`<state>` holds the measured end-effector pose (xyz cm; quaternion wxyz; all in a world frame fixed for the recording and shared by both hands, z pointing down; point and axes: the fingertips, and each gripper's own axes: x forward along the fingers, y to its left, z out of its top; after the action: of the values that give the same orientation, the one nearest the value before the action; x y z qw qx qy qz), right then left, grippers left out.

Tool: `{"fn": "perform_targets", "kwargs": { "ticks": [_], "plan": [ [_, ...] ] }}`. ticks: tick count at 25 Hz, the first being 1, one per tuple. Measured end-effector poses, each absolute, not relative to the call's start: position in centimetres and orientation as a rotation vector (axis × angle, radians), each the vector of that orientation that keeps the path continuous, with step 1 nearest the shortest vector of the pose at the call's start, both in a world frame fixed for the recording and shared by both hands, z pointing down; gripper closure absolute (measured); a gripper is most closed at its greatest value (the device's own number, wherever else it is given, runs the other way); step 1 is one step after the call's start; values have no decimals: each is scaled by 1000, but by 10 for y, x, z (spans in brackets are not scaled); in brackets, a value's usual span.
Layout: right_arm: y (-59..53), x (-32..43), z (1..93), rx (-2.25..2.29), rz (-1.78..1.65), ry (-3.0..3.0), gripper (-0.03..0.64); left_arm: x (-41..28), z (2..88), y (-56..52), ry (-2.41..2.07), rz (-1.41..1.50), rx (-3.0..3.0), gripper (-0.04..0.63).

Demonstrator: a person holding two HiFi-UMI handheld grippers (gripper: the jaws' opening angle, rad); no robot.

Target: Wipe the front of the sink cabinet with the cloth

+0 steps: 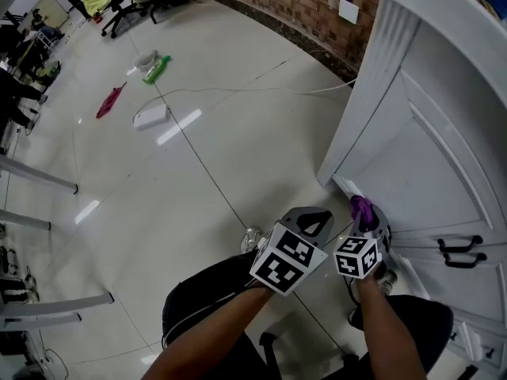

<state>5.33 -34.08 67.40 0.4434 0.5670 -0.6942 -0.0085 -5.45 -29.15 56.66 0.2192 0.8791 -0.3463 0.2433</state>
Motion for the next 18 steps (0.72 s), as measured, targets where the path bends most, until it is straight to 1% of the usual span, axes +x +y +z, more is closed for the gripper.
{"fn": "perform_targets", "kwargs": {
  "ticks": [5, 10, 18],
  "plan": [
    [-341, 44, 695, 1333, -26, -1707, 537, -58, 565, -298, -967, 662, 2430, 591],
    [-344, 43, 693, 1358, -20, -1701, 537, -65, 574, -296, -975, 664, 2414, 591],
    [-362, 32, 638, 1441, -98, -1740, 537, -75, 564, -291, -1005, 658, 2419, 591]
  ]
}}
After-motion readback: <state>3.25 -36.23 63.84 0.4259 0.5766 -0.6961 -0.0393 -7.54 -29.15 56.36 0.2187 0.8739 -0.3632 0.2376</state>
